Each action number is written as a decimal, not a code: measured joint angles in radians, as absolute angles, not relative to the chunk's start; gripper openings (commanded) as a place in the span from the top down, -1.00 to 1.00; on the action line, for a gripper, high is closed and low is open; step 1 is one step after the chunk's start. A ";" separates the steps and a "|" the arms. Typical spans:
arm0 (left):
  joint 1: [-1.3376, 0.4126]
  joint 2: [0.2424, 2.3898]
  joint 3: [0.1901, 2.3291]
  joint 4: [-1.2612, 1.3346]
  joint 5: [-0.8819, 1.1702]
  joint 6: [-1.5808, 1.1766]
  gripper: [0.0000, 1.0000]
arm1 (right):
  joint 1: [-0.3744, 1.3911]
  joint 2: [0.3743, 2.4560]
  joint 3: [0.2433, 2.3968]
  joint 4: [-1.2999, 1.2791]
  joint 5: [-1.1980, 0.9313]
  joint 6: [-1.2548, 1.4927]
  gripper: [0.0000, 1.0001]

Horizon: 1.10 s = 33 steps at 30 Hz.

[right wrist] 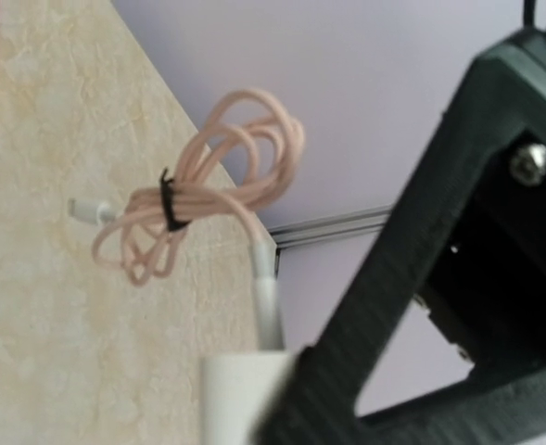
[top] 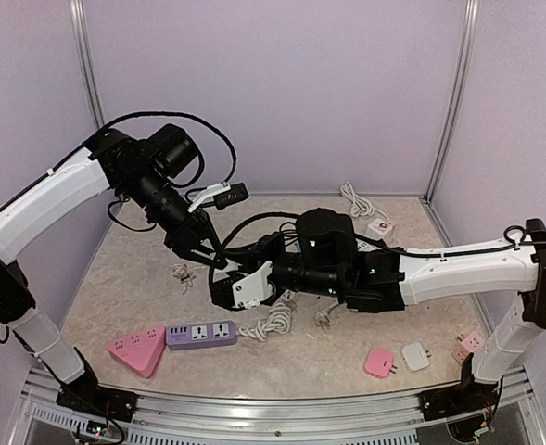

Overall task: Insert the plug
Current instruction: Adjust the plug.

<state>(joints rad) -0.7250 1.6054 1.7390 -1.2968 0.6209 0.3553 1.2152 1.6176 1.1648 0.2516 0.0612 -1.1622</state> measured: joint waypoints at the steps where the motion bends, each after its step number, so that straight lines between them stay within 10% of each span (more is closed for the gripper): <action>1: -0.724 1.606 1.740 -1.299 0.624 0.355 -0.40 | 1.215 1.618 1.165 0.253 0.060 -1.150 1.00; 7: -0.709 1.597 1.774 -1.316 0.594 0.417 -0.97 | 1.201 1.609 1.168 0.238 0.047 -0.902 1.00; 33: -1.055 1.222 1.756 -1.301 0.176 0.722 -0.62 | 1.198 1.509 0.977 0.710 -0.309 -0.189 1.00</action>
